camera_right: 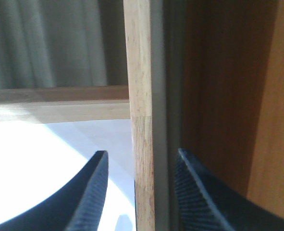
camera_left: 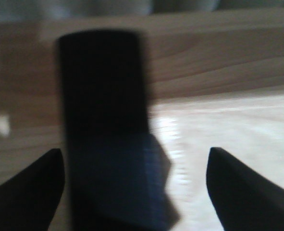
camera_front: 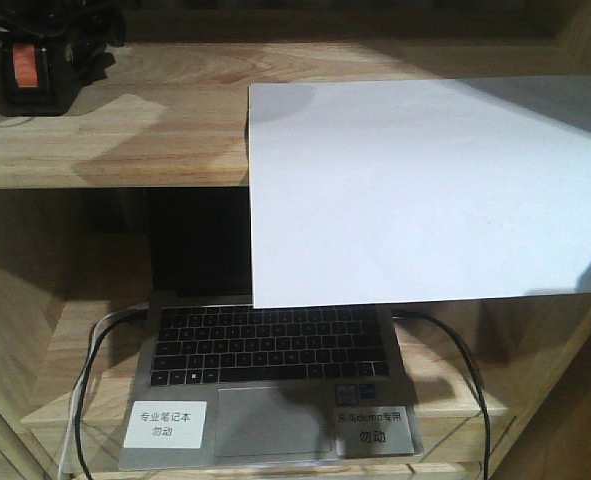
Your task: Grab stapler and paper to desk for stapling
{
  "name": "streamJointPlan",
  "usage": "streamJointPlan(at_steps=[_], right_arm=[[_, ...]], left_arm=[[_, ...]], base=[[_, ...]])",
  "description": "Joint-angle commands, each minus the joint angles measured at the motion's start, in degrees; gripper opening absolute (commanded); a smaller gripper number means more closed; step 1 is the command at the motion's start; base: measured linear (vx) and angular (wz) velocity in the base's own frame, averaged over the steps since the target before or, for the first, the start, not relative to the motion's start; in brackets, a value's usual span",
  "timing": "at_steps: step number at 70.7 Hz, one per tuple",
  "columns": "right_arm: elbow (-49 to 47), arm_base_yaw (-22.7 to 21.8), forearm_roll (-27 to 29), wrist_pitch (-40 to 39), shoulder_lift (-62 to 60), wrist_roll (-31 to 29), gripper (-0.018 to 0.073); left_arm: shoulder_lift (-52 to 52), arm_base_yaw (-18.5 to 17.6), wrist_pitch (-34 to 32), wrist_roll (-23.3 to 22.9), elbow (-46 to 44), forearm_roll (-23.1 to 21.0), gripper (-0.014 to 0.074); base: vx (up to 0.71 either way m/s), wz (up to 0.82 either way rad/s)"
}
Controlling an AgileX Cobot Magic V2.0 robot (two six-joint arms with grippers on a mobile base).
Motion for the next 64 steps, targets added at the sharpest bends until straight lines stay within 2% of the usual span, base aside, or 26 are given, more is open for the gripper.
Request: streamJointPlan(at_steps=[1, 9, 29, 37, 45, 56, 64], right_arm=[[-1.78, -0.18, 0.13, -4.28, 0.75, -0.17, 0.0309], [-1.78, -0.18, 0.13, -4.28, 0.75, -0.17, 0.0309], [-1.78, -0.18, 0.13, -4.28, 0.75, -0.17, 0.0309], [-1.78, -0.18, 0.13, -4.28, 0.75, -0.17, 0.0309], [-1.78, -0.18, 0.13, -4.28, 0.75, -0.17, 0.0309], [-1.78, -0.18, 0.13, -4.28, 0.75, -0.17, 0.0309], [-1.78, -0.18, 0.13, -4.26, 0.75, -0.17, 0.0309]], left_arm=[[-2.13, 0.29, -2.43, -0.47, -1.74, 0.54, 0.0549], [-2.13, 0.29, -3.19, 1.43, -1.74, 0.54, 0.0531], [-2.13, 0.29, -2.36, 1.62, -1.74, 0.37, 0.0442], [-2.13, 0.29, -2.1, 1.62, -1.74, 0.37, 0.0358], [-2.13, 0.29, -2.15, 1.62, -1.74, 0.37, 0.023], [-2.13, 0.29, -2.35, 1.69, -1.74, 0.37, -0.0012], [-2.27, 0.29, -2.71, 2.46, -1.74, 0.42, -0.0008]], base=[[0.0, 0.0], [0.0, 0.0], [0.0, 0.0], [0.0, 0.0], [0.0, 0.0], [0.0, 0.0], [0.0, 0.0]])
